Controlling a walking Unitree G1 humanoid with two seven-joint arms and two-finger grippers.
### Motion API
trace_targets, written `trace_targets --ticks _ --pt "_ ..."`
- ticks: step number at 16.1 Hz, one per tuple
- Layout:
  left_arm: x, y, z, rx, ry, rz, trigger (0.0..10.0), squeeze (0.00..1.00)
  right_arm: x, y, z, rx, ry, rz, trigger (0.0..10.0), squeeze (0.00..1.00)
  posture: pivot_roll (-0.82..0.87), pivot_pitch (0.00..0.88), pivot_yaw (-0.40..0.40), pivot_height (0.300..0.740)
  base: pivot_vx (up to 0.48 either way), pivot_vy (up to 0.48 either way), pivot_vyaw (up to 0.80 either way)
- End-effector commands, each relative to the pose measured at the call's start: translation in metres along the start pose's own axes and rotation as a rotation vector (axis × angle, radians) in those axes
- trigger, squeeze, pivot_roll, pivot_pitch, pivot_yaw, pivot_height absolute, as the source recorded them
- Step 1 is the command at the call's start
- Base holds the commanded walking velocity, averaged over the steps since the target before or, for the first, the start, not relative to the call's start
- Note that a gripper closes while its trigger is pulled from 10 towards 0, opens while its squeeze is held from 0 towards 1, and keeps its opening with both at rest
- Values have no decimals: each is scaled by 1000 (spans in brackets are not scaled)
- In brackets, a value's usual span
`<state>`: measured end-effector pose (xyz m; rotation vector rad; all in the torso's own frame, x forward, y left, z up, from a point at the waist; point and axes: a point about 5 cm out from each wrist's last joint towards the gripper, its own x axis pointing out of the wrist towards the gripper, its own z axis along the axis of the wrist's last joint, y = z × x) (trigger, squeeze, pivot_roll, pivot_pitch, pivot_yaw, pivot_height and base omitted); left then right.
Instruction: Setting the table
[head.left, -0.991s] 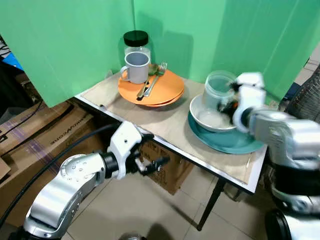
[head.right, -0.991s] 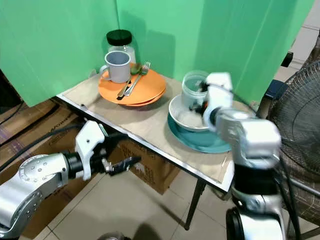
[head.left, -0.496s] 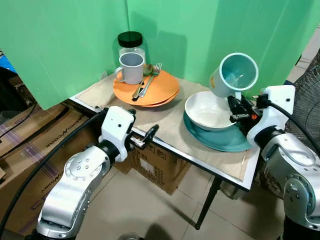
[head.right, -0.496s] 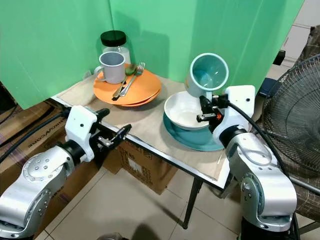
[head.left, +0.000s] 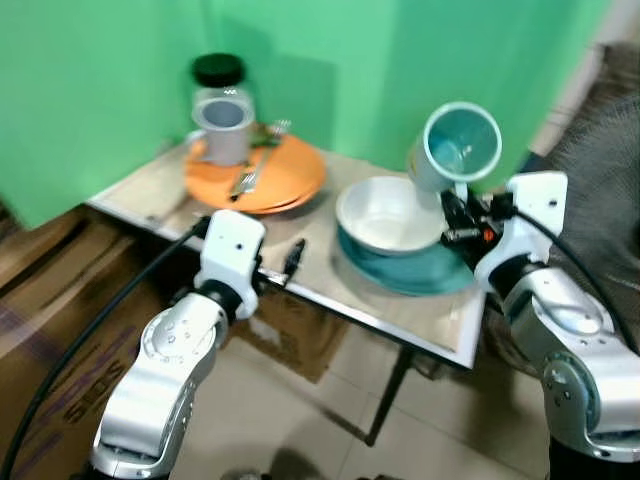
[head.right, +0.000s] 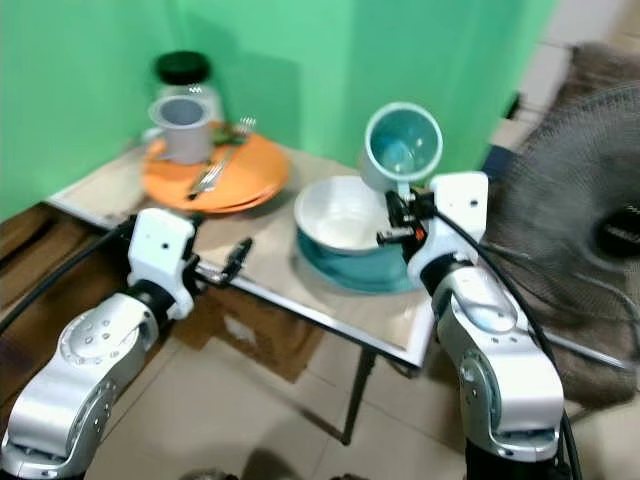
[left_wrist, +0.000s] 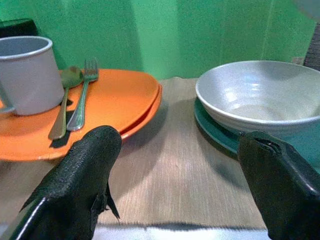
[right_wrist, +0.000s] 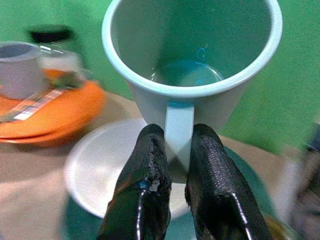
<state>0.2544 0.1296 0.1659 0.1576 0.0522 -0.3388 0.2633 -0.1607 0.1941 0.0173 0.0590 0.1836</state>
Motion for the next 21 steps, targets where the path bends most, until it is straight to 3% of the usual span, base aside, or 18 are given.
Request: trace_targets --ticks 1,4,7,10,12,14,16,17,21 --pt "0 5 0 3 -11 46 10000 0 -1 -1 1 16 -23 -32 10000 0 145 0 -27 740 0 0 -781" --pt "7 8 6 50 -61 68 10000 0 -1 -5 -3 9 -25 -99 10000 0 127 0 -12 740 0 0 -781" --pt "11 9 7 100 -41 17 10000 0 -5 -13 -5 28 -35 -175 10000 0 92 0 37 740 0 0 -769" --pt "18 12 6 98 -32 17 10000 0 -11 -19 -3 18 -64 -236 10000 0 51 0 90 740 0 0 -769" --pt "23 17 10 29 -85 48 10000 0 -15 -19 -4 12 -59 -240 10000 0 38 0 95 740 0 0 -769" --pt "25 23 10 10 -103 102 10000 0 -16 -17 -5 1 -49 -231 10000 0 41 0 89 740 0 0 -772" --pt "23 32 16 -22 -206 285 10000 0 -12 -17 -8 8 -33 -230 10000 0 76 0 49 740 0 0 -772" --pt "21 30 15 -42 -198 274 10000 0 -9 -16 -8 7 -28 -215 10000 0 87 0 39 740 0 0 -775" --pt "11 35 12 18 -216 284 10000 0 -3 -9 -18 -2 33 -168 10000 0 125 0 19 740 0 0 -773"
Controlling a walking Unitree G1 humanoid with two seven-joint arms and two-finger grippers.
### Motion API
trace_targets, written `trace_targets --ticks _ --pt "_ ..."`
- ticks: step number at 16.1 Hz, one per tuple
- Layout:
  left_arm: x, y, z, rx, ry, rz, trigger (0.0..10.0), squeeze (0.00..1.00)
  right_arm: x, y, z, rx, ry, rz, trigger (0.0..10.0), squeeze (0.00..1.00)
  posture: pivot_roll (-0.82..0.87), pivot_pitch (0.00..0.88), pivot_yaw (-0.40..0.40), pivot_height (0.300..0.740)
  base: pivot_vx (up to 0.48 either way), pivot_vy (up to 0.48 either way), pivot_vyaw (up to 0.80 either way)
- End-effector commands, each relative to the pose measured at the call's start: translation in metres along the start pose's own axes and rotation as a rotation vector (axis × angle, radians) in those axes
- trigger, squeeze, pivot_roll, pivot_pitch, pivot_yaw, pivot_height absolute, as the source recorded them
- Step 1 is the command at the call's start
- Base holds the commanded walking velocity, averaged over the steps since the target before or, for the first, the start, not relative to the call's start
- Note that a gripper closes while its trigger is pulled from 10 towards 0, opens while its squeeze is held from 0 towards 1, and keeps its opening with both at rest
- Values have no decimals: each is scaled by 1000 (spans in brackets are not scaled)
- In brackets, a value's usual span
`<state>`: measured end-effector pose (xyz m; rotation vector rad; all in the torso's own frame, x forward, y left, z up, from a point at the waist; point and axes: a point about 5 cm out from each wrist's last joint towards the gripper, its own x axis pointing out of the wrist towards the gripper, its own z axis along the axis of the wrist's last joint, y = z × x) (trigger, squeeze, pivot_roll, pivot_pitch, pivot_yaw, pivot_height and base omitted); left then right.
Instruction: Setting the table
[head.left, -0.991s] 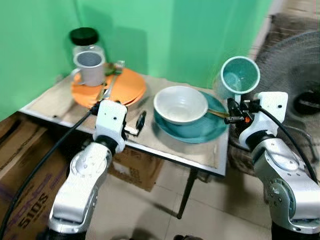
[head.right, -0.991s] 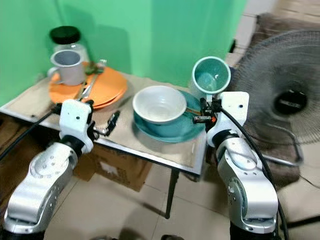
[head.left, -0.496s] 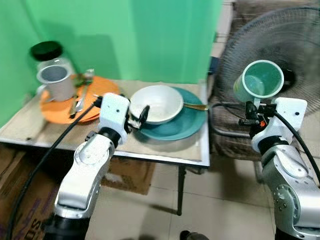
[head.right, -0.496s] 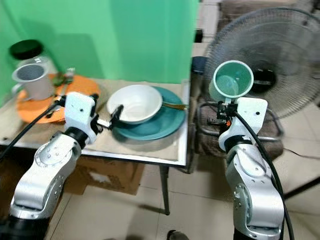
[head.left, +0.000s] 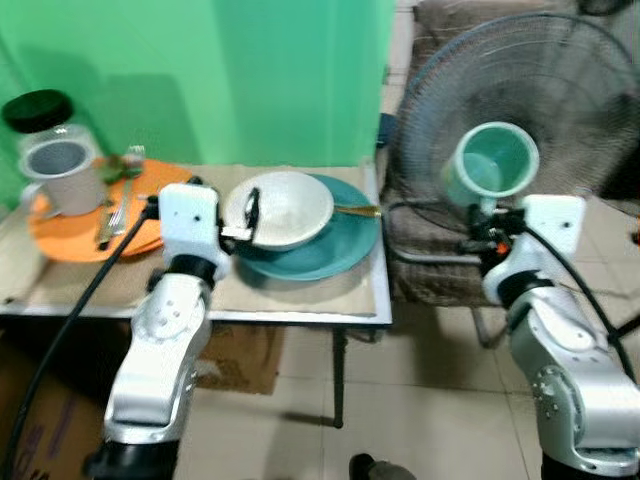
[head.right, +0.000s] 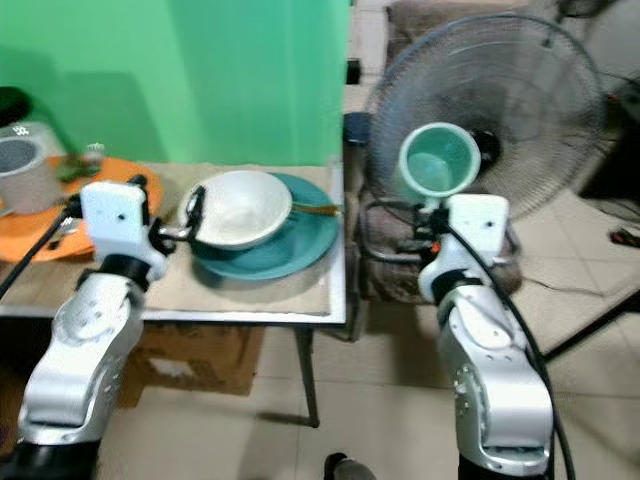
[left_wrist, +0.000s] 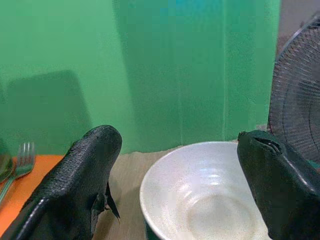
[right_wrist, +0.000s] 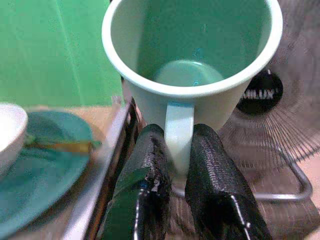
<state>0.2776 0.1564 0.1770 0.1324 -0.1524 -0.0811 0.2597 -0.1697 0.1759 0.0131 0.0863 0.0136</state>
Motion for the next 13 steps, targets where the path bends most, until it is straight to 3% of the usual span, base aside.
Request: trace_targets --ticks 1,3,6,13 --pt "-2 2 1 6 32 -39 10000 0 2 -4 -2 -18 29 -35 10000 0 124 0 22 740 0 0 -775" --pt "-1 2 1 9 60 -149 10000 0 3 -10 -2 -17 29 -73 10000 0 118 0 24 740 0 0 -772" --pt "-2 0 1 23 53 -162 10000 0 1 -13 -2 -7 35 -78 10000 0 111 0 36 740 0 0 -775" --pt "-1 -6 2 -37 73 -168 10000 0 2 -12 -1 -42 64 -89 10000 0 100 0 31 740 0 0 -774"
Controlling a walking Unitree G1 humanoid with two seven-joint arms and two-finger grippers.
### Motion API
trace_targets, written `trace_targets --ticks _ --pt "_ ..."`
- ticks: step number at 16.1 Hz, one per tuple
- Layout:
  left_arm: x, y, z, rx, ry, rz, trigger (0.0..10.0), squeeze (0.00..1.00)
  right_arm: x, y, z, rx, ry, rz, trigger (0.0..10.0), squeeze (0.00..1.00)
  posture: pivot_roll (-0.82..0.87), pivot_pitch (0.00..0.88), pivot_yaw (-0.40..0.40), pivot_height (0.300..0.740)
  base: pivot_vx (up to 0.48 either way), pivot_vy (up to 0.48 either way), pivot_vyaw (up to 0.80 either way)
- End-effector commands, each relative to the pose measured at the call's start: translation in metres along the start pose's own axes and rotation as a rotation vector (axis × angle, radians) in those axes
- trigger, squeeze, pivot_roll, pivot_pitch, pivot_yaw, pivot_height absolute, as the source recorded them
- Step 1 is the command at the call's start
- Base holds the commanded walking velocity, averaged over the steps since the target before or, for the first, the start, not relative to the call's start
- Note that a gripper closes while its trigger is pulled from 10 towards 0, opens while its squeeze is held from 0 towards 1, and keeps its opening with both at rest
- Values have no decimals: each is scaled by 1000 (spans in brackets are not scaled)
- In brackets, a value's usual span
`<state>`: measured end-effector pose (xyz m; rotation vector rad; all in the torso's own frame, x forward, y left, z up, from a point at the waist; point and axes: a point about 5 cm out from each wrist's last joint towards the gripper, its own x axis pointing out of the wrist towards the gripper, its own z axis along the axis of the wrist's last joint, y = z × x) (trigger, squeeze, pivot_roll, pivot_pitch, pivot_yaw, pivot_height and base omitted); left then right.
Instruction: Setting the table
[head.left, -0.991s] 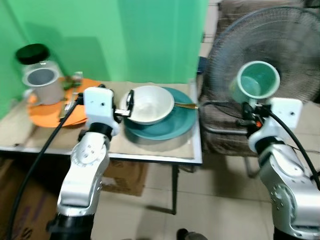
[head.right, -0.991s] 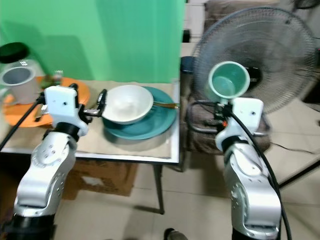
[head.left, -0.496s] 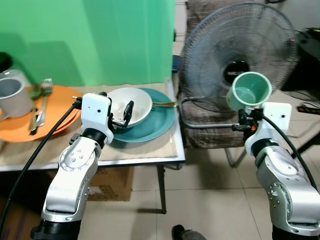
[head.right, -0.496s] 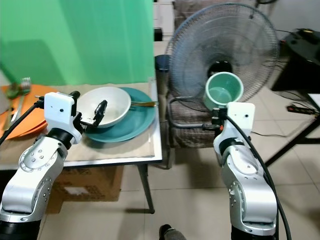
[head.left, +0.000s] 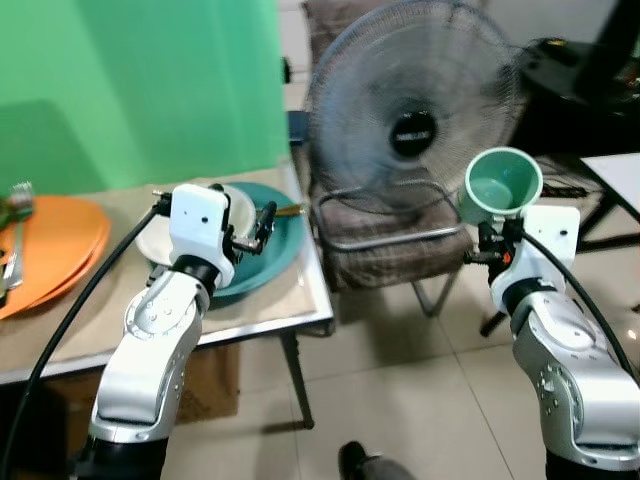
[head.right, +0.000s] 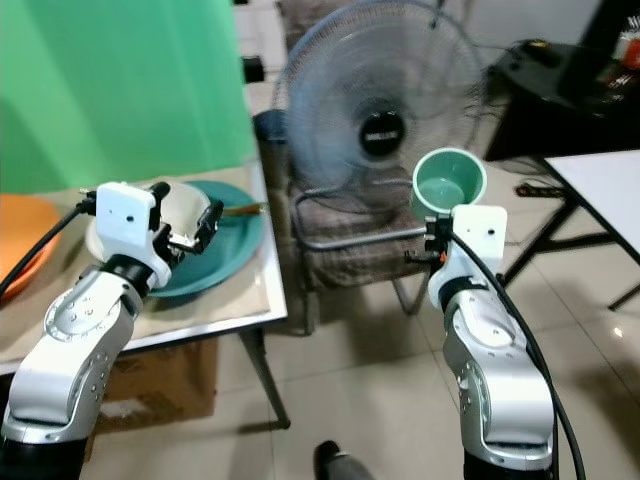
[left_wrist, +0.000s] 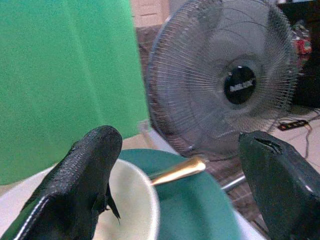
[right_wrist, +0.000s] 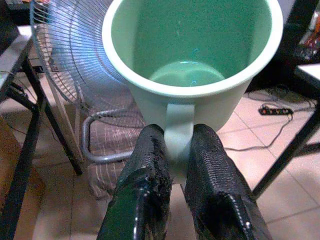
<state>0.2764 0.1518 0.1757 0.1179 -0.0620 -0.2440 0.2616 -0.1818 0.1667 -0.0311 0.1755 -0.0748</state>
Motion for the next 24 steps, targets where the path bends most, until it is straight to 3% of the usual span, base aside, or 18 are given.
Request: trace_targets --ticks 1,14,17,24 --pt "-1 -2 2 -3 1 2 10000 0 0 0 7 -12 -13 7 10000 0 105 0 26 740 0 0 -775" --pt "-1 -1 5 -16 -16 -8 10000 0 -1 1 3 -25 30 -3 10000 0 90 0 35 740 19 0 -766" --pt "0 1 0 -9 4 3 10000 0 1 5 2 -73 18 28 10000 0 91 0 34 740 335 0 0" --pt "-1 6 -3 -13 12 8 10000 0 2 17 6 -80 -12 91 10000 0 97 0 30 740 350 0 0"
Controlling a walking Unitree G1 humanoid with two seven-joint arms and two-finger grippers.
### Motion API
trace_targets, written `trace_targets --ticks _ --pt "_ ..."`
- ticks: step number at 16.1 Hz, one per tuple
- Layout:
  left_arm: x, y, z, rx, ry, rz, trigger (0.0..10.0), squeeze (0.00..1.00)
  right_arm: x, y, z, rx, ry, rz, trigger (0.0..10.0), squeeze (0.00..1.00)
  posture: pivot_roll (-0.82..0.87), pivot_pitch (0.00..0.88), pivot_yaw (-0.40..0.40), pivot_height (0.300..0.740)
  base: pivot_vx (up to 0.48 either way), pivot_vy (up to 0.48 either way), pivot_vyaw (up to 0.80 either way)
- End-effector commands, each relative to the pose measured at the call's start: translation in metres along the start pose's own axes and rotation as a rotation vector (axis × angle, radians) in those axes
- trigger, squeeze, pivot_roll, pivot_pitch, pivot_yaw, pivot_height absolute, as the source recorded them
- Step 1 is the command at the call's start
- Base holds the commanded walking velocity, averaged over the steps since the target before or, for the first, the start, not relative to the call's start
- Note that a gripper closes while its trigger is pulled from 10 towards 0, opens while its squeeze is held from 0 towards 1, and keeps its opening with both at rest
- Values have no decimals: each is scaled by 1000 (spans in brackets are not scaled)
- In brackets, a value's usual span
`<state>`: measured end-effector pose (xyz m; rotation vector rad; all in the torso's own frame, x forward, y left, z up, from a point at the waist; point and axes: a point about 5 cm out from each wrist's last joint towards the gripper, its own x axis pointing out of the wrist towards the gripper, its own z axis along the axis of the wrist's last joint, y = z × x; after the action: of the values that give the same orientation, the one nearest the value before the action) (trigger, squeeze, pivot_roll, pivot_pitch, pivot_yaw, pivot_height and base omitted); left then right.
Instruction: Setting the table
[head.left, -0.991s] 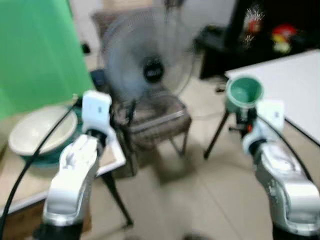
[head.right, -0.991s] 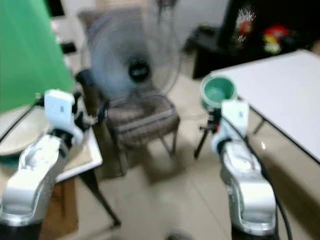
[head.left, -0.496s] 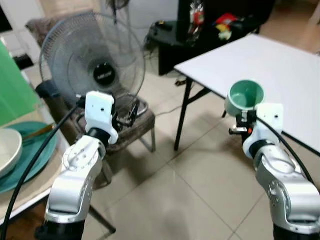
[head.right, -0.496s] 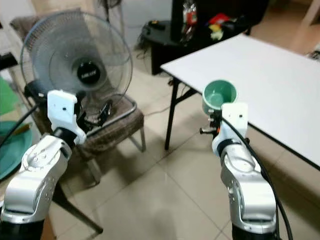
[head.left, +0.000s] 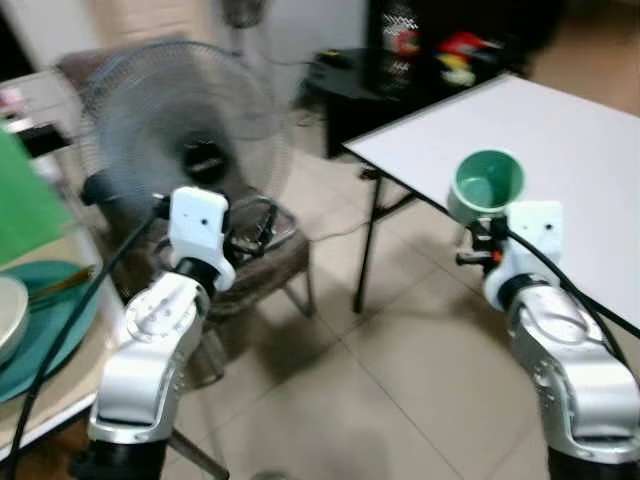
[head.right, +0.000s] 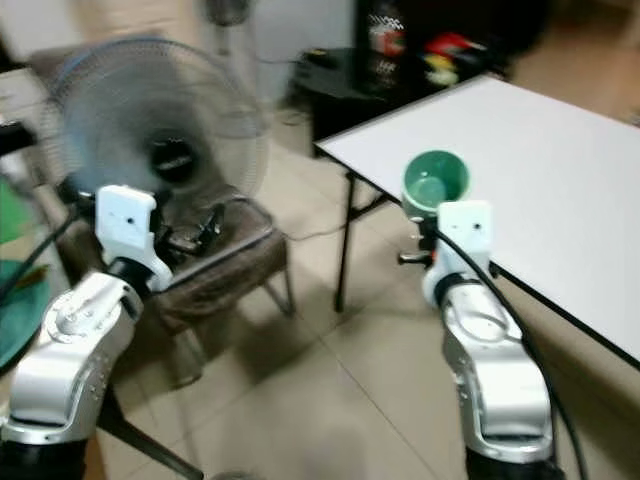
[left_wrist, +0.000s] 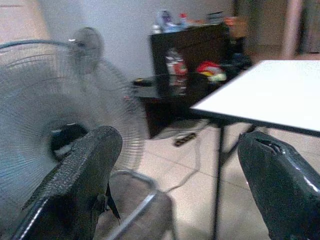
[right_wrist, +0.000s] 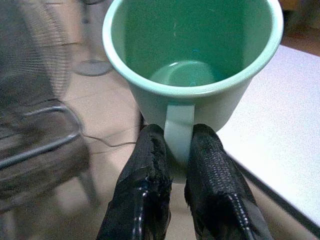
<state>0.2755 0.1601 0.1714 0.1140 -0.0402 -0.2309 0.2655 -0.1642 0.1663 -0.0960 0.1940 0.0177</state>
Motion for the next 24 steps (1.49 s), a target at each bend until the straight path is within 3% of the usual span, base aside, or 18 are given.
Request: trace_targets --ticks 1,4,10,22,24 --pt "1 -1 2 -6 -8 -6 10000 0 -1 -1 5 -9 -28 3 10000 0 96 0 30 740 349 0 0" --pt "1 -1 1 -5 -7 -15 10000 0 -1 -2 4 -1 -21 -1 10000 0 91 0 34 740 350 0 0" --pt "1 -4 -1 -8 6 -42 10000 0 -1 -1 6 10 -21 12 10000 0 86 0 37 740 349 0 -800" --pt "-3 -14 -5 -18 27 -93 10000 0 3 -6 6 6 5 41 10000 0 78 0 23 740 349 0 0" --pt "-3 -16 -6 -16 28 -91 10000 0 5 -8 4 -7 21 40 10000 0 79 0 15 740 349 0 -788"
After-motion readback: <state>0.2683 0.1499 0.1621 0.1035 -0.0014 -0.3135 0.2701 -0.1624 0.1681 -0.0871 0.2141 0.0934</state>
